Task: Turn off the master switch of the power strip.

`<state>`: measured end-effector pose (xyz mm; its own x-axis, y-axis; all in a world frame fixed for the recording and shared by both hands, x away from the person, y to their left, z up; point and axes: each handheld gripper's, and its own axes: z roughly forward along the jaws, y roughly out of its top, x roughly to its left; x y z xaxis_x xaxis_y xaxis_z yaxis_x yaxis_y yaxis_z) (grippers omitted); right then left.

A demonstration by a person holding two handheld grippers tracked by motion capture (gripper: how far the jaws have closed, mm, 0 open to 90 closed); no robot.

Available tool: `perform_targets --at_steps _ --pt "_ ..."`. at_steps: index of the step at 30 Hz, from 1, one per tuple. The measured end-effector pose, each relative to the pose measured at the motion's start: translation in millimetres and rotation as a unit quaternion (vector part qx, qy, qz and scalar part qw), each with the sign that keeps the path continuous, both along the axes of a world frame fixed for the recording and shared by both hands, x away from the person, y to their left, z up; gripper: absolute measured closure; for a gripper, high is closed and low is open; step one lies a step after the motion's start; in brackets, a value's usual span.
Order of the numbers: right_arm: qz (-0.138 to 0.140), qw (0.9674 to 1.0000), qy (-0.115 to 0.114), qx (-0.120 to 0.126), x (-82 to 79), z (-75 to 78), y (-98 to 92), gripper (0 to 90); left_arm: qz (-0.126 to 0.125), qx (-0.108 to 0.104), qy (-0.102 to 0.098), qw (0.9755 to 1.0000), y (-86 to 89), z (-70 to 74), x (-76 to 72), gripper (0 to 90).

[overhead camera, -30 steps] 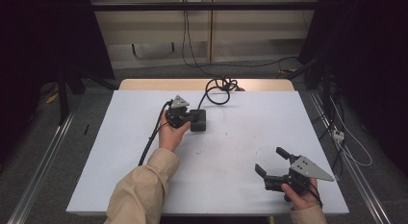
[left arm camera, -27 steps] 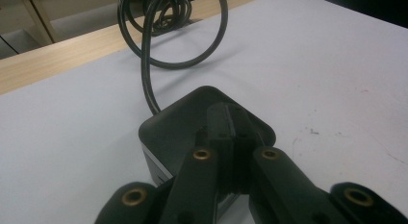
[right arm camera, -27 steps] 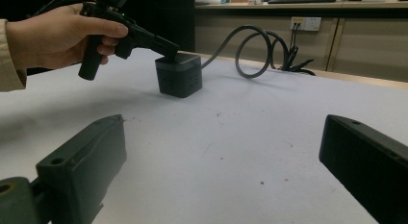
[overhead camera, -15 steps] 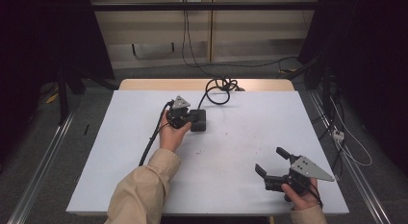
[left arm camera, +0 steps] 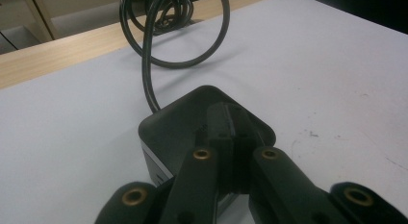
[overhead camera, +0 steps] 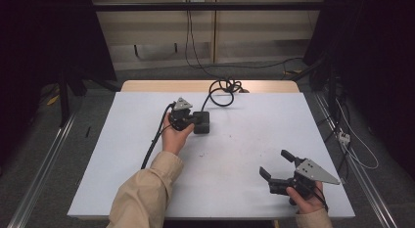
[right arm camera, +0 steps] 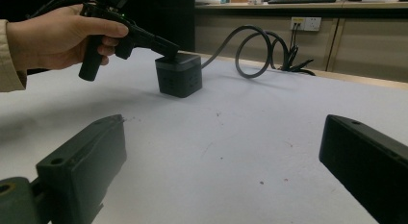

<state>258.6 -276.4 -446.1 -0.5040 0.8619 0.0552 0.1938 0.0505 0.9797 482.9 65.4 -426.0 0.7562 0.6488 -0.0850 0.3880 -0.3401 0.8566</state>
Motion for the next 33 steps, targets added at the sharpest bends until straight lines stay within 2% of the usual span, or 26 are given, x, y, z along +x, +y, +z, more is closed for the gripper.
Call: perform_targets --at_steps 7,11,17,18,19,22,27,33 --pt "0.0 1.0 0.0 0.001 0.3 0.0 -0.4 2.1 0.0 0.001 -0.001 1.0 -0.7 0.0 -0.7 90.0" --pt "0.0 1.0 -0.001 0.001 0.6 -0.4 -0.4 2.1 0.003 -0.007 0.002 1.0 -1.0 -0.6 -0.8 90.0" --pt "0.0 1.0 0.001 0.001 1.7 -0.6 0.1 2.1 0.004 0.0 -0.001 1.0 -0.4 0.1 -0.5 90.0" --pt "0.001 1.0 0.0 0.001 1.9 -0.4 0.2 2.1 0.006 -0.007 0.002 1.0 -0.2 0.4 -0.9 90.0" --pt "0.002 1.0 0.0 0.001 2.1 -0.3 0.5 2.1 0.009 -0.024 0.007 0.9997 0.7 1.4 -0.8 90.0" --pt "0.002 1.0 0.0 0.001 2.6 -0.4 0.8 2.1 0.009 -0.01 0.003 0.9999 -0.4 2.6 -1.3 90.0" --pt "0.0 1.0 0.0 0.002 2.5 0.1 -0.3 2.1 0.011 -0.018 0.012 0.9997 0.3 2.6 -1.0 90.0" --pt "-0.001 1.0 -0.001 0.003 1.6 0.3 -1.2 2.1 0.006 -0.026 0.012 0.9996 -0.9 3.2 -1.8 90.0"
